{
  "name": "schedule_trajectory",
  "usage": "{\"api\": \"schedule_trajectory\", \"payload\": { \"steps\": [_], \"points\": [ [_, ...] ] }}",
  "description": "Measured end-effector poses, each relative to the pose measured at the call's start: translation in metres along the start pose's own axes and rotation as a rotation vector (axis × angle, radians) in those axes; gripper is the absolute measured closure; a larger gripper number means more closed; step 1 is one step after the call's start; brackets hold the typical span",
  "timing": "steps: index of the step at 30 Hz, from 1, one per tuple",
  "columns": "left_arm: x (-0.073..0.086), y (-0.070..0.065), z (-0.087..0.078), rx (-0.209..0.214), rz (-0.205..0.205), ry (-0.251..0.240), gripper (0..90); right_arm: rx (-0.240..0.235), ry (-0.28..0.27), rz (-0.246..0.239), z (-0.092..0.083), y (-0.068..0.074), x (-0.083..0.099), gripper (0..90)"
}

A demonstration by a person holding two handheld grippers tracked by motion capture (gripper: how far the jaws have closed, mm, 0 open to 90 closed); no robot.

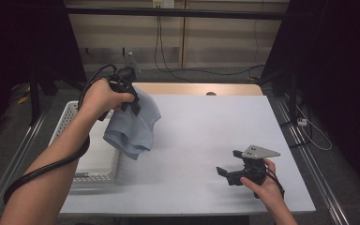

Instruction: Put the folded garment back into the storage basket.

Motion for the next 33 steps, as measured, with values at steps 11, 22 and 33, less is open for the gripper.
{"api": "schedule_trajectory", "payload": {
  "steps": [11, 22, 33],
  "points": [
    [0.000, 0.005, -0.007, -0.020, 0.000, 0.011, 73.4, 0.001, -0.003, 0.000, 0.000, 0.000, 0.000, 5.7],
    [0.001, 0.010, -0.014, -0.035, -0.001, 0.015, 73.5, -0.001, -0.004, 0.000, -0.001, 0.000, -0.001, 5.7],
    [0.006, 0.020, -0.015, -0.047, -0.004, 0.021, 73.5, -0.002, -0.004, -0.001, -0.001, 0.000, -0.001, 5.7]
  ]
}}
Point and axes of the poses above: each handheld gripper's, and its own axes: z roughly forward along the jaws, x roughly out of its underside, y roughly to its left, the point moved 3 cm from there along z, roughly forward along the jaws, and after that the axes turned 10 degrees about -x, right-handed, at the moved point
